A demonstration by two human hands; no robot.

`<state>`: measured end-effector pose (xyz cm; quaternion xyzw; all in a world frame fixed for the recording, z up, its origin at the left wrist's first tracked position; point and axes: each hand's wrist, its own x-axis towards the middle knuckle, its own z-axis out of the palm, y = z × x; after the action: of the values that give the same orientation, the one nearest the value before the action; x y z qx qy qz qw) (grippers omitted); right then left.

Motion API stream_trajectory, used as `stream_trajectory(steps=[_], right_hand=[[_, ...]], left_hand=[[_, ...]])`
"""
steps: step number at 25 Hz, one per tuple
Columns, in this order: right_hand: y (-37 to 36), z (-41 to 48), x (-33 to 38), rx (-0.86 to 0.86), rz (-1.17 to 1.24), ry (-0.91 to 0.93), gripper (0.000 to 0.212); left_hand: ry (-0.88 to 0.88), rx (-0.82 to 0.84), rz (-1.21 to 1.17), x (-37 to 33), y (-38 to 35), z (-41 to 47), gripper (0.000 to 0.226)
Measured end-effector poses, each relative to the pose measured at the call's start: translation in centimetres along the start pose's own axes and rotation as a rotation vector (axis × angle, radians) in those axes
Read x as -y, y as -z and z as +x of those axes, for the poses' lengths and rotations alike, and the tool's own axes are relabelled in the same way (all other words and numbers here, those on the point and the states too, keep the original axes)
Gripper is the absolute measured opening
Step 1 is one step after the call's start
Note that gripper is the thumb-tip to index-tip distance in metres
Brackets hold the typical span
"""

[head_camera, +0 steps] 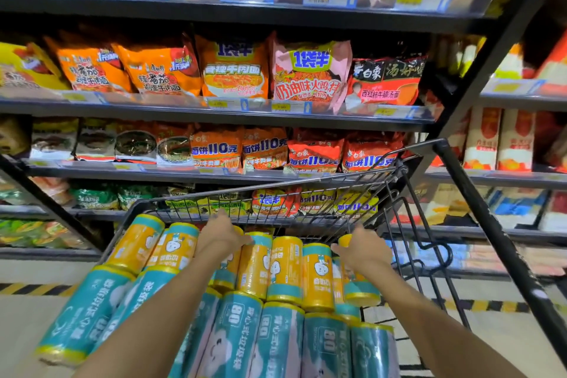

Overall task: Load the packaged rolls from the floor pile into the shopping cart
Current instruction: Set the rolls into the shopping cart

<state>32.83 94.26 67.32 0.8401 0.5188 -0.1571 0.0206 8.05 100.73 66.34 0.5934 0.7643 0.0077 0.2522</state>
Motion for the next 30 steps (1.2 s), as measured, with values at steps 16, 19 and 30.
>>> stream_trajectory(steps=[16, 19, 30], right_hand=[[9.5, -9.2, 5.6, -0.26, -0.024, 0.732, 0.09], [9.8, -13.5, 8.1, -0.261, -0.029, 0.856, 0.09], [2.1, -39.5, 22.0, -0.154, -0.104, 1.49, 0.091]], left_hand=[[-0.167, -0.379, 0.291, 0.1, 10.5, -17.7, 0.11], [-0.06, -0.437, 0.297, 3.8, 12.2, -22.6, 0.11], [0.532, -0.636, 0.102, 28.7, 10.9, -45.9, 0.102]])
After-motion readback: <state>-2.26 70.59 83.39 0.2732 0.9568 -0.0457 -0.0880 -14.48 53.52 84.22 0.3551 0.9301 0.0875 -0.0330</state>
